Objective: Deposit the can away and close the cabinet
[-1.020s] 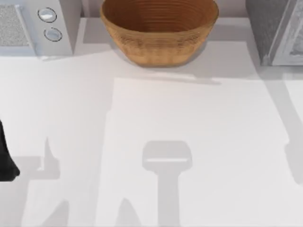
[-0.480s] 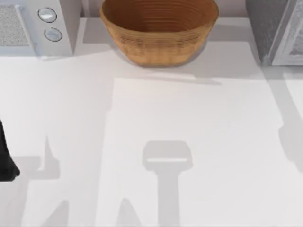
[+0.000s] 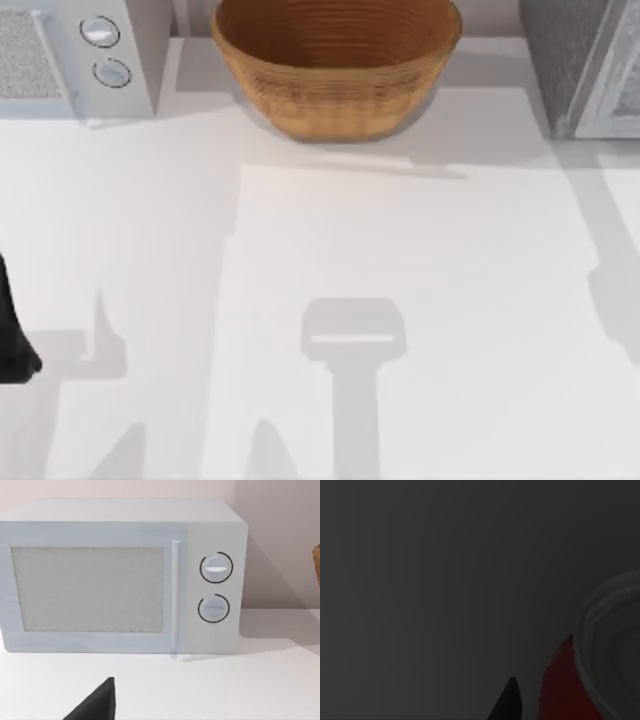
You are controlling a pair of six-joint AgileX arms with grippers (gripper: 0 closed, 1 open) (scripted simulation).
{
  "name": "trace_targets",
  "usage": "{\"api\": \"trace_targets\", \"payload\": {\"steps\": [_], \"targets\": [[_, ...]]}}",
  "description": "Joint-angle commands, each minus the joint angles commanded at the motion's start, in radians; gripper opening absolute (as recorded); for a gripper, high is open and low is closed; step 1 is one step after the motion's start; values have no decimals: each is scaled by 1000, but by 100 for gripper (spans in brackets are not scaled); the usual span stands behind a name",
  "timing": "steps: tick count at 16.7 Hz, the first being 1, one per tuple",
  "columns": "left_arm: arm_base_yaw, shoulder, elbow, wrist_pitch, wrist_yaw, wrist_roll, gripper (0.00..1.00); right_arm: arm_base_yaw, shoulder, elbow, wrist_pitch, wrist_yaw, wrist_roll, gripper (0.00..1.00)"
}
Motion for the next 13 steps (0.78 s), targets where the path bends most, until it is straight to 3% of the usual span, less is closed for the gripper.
{"api": "trace_targets", "payload": {"steps": [8,13], "targets": [[0,0,0,0,0,0,100,0,0,0,0,0,0,98],[0,0,0,0,0,0,100,0,0,0,0,0,0,100]]}}
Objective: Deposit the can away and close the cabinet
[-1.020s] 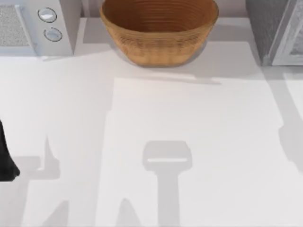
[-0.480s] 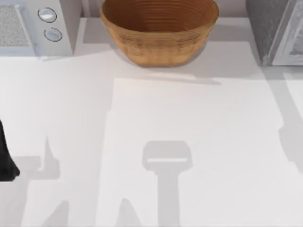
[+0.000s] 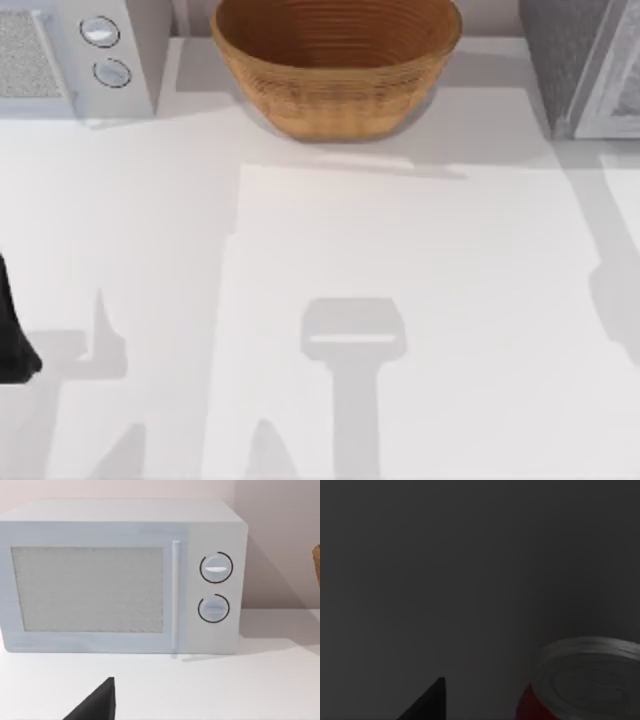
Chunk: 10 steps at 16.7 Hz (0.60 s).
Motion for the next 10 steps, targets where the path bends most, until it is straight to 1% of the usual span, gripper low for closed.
{"api": "trace_targets", "payload": {"steps": [6,8,10], "targets": [[0,0,0,0,0,0,100,1,-9,-10,5,-2,-1,100],[0,0,0,0,0,0,100,-2,-56,-61,31,-10,-7,100],[0,0,0,0,0,0,100,-6,-142,-153,73,-24,-16,100]]}}
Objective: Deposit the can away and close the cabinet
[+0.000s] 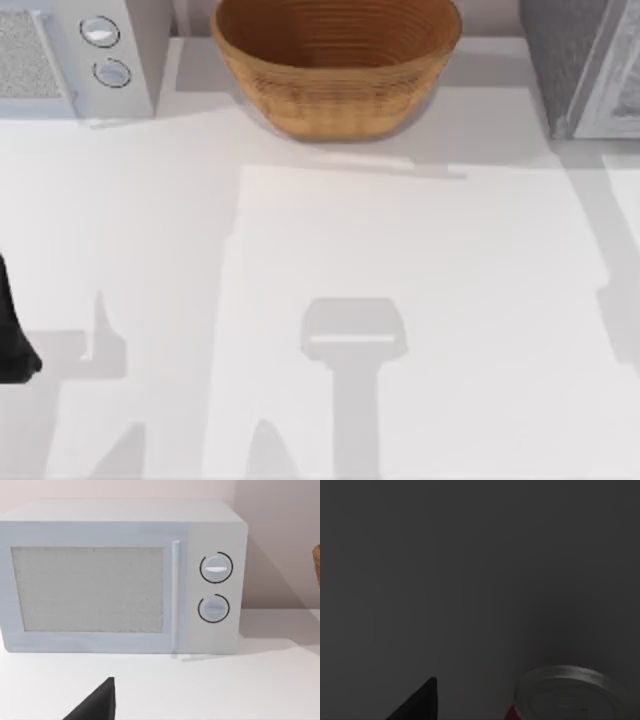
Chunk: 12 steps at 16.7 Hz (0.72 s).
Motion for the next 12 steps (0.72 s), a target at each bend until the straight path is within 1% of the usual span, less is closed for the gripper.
{"api": "trace_targets", "payload": {"steps": [3,6,8,12], "targets": [[0,0,0,0,0,0,100,-8,-199,-217,83,-29,-15,100],[0,0,0,0,0,0,100,-16,-460,-527,179,-60,-27,100],[0,0,0,0,0,0,100,-23,-653,-783,245,-79,-34,100],[0,0,0,0,0,0,100,-40,-1047,-1374,373,-107,-39,100]]}}
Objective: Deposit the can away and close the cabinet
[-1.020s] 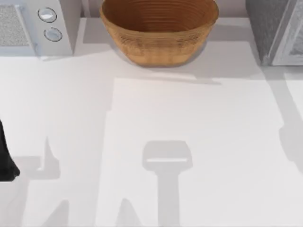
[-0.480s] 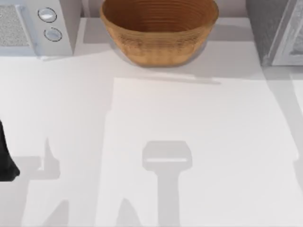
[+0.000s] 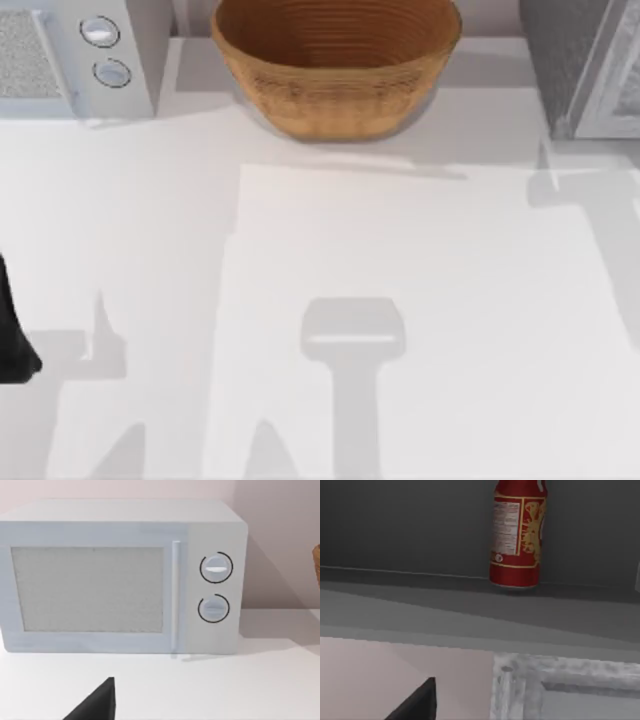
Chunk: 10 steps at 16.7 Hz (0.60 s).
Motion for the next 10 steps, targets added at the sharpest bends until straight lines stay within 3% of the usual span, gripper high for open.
{"api": "trace_targets", "payload": {"steps": [5,10], "targets": [[0,0,0,0,0,0,100,-24,-451,-662,131,-12,7,100],[0,0,0,0,0,0,100,-43,-775,-1082,210,-3,25,100]]}}
